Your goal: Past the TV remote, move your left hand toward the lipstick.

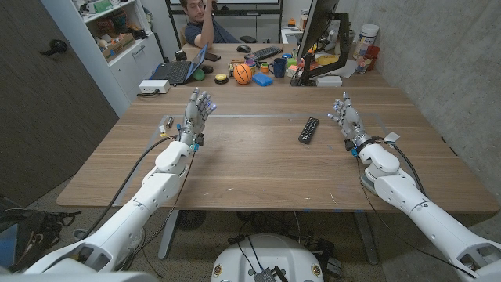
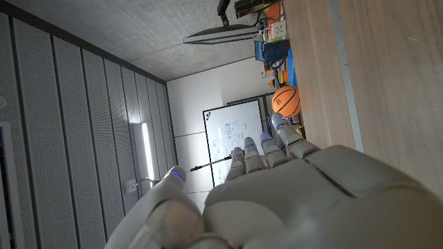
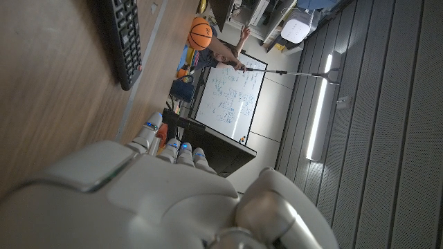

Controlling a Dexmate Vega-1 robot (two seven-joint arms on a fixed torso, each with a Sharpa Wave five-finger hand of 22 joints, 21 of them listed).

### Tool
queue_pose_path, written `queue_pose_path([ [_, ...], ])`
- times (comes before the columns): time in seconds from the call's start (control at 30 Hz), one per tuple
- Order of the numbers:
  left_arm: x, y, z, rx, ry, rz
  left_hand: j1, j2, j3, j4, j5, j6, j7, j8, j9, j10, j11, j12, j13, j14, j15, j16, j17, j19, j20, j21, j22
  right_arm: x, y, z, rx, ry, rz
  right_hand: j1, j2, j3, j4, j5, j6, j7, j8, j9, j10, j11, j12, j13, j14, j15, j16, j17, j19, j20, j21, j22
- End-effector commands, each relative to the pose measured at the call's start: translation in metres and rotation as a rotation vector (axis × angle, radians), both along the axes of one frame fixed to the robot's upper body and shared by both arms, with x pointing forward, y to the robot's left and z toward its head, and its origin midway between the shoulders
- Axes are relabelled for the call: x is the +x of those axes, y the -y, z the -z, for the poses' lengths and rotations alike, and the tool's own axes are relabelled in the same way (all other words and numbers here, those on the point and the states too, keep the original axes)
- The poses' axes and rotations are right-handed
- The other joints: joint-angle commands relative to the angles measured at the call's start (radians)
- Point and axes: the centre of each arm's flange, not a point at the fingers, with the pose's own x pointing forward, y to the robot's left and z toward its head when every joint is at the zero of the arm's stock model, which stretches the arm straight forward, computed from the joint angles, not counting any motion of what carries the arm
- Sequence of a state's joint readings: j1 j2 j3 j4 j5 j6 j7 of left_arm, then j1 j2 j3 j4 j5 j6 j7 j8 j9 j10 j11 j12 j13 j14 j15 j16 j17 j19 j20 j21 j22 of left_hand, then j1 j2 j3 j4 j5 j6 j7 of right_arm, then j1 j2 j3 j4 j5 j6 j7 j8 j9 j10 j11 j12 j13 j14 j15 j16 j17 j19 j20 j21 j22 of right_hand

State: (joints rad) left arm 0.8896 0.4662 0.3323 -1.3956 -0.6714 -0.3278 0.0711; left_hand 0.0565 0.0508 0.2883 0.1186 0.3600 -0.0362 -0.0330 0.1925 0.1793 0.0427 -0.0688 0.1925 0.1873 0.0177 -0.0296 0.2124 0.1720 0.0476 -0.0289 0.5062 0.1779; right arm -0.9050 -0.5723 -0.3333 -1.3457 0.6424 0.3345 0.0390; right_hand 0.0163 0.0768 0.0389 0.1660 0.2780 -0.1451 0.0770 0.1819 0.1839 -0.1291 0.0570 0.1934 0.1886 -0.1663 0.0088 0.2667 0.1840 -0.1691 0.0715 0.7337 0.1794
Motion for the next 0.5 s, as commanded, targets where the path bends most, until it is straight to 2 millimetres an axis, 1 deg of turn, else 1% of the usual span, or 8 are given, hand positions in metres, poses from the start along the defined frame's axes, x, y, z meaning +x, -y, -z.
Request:
queue_pose_path([
  [0.03, -0.004, -0.007, -0.018, -0.089, 0.169, -0.081, 0.034, 0.017, 0.017, -0.016, 0.015, 0.006, -0.035, 0.001, 0.002, -0.007, -0.015, -0.004, 0.002, -0.012, -0.02, -0.004, 0.002, 0.0, -0.007, -0.012, 0.002, -0.001, 0.001, 0.002, 0.0, 0.006, 0.001, 0.002, 0.055, -0.006, 0.006, 0.005, -0.01, -0.004, 0.004, 0.004, -0.013, -0.001, 0.001, 0.003, -0.11, -0.003, 0.0, 0.005, -0.136, 0.003, -0.006, 0.003],
  [0.13, -0.003, -0.009, -0.023, -0.104, 0.22, -0.113, 0.06, 0.004, 0.02, -0.039, 0.017, 0.016, -0.075, 0.005, 0.004, -0.015, -0.016, -0.006, 0.003, -0.021, -0.02, -0.009, 0.002, -0.009, 0.025, -0.027, 0.002, -0.002, 0.001, 0.002, -0.001, 0.003, 0.004, 0.002, 0.054, -0.007, 0.006, 0.005, -0.011, -0.004, 0.004, 0.004, -0.012, 0.001, 0.001, 0.003, -0.11, -0.002, 0.0, 0.005, -0.136, 0.003, -0.007, 0.003],
  [0.2, -0.004, -0.011, -0.029, -0.123, 0.282, -0.137, 0.069, -0.003, 0.019, -0.049, 0.018, 0.018, -0.099, 0.005, 0.005, -0.019, -0.017, -0.007, 0.003, -0.024, -0.02, -0.01, 0.003, -0.015, 0.044, -0.035, 0.002, -0.001, 0.001, 0.003, -0.002, 0.001, 0.006, 0.001, 0.053, -0.008, 0.006, 0.005, -0.01, -0.004, 0.005, 0.004, -0.012, -0.001, 0.002, 0.003, -0.11, -0.003, 0.0, 0.005, -0.136, 0.003, -0.007, 0.003],
  [0.23, -0.004, -0.012, -0.031, -0.128, 0.307, -0.144, 0.071, -0.004, 0.019, -0.05, 0.018, 0.018, -0.102, 0.005, 0.005, -0.021, -0.021, -0.007, 0.003, -0.027, -0.019, -0.011, 0.003, -0.016, 0.047, -0.036, 0.002, 0.0, 0.002, 0.003, 0.003, 0.004, 0.005, 0.001, 0.053, -0.008, 0.006, 0.005, -0.01, -0.003, 0.005, 0.004, -0.012, -0.001, 0.001, 0.003, -0.11, -0.003, 0.0, 0.005, -0.136, 0.003, -0.008, 0.003],
  [0.33, -0.004, -0.014, -0.038, -0.141, 0.371, -0.169, 0.081, -0.009, 0.02, -0.06, 0.017, 0.024, -0.129, 0.007, 0.006, -0.026, -0.023, -0.008, 0.004, -0.037, -0.02, -0.014, 0.004, -0.026, 0.064, -0.047, 0.003, 0.002, 0.003, 0.003, -0.005, -0.002, 0.003, 0.0, 0.052, -0.009, 0.006, 0.005, -0.011, -0.003, 0.005, 0.004, -0.012, -0.002, 0.001, 0.003, -0.109, -0.002, 0.0, 0.005, -0.135, 0.003, -0.009, 0.003],
  [0.4, -0.004, -0.016, -0.042, -0.146, 0.412, -0.183, 0.086, -0.009, 0.021, -0.064, 0.017, 0.025, -0.134, 0.007, 0.006, -0.028, -0.025, -0.009, 0.004, -0.045, -0.02, -0.016, 0.004, -0.033, 0.074, -0.052, 0.003, 0.003, 0.003, 0.003, -0.002, 0.0, 0.001, 0.0, 0.052, -0.01, 0.006, 0.005, -0.011, -0.002, 0.005, 0.004, -0.011, -0.002, 0.002, 0.003, -0.11, -0.002, -0.001, 0.005, -0.136, 0.003, -0.01, 0.003],
  [0.43, -0.005, -0.017, -0.043, -0.151, 0.433, -0.191, 0.09, -0.009, 0.022, -0.067, 0.017, 0.026, -0.141, 0.008, 0.007, -0.031, -0.03, -0.009, 0.004, -0.049, -0.018, -0.017, 0.004, -0.038, 0.083, -0.057, 0.003, 0.003, 0.003, 0.003, 0.0, 0.002, 0.001, 0.0, 0.052, -0.01, 0.007, 0.005, -0.011, -0.003, 0.005, 0.004, -0.011, -0.002, 0.002, 0.003, -0.11, -0.002, -0.001, 0.005, -0.135, 0.003, -0.01, 0.003],
  [0.5, -0.005, -0.02, -0.046, -0.153, 0.471, -0.216, 0.094, -0.01, 0.022, -0.071, 0.016, 0.031, -0.152, 0.009, 0.007, -0.034, -0.035, -0.009, 0.004, -0.056, -0.017, -0.018, 0.005, -0.041, 0.087, -0.061, 0.003, 0.004, 0.003, 0.003, -0.006, 0.0, 0.001, -0.001, 0.051, -0.011, 0.007, 0.005, -0.01, -0.003, 0.005, 0.004, -0.01, 0.0, 0.002, 0.003, -0.109, -0.002, -0.001, 0.005, -0.135, 0.003, -0.011, 0.003],
])
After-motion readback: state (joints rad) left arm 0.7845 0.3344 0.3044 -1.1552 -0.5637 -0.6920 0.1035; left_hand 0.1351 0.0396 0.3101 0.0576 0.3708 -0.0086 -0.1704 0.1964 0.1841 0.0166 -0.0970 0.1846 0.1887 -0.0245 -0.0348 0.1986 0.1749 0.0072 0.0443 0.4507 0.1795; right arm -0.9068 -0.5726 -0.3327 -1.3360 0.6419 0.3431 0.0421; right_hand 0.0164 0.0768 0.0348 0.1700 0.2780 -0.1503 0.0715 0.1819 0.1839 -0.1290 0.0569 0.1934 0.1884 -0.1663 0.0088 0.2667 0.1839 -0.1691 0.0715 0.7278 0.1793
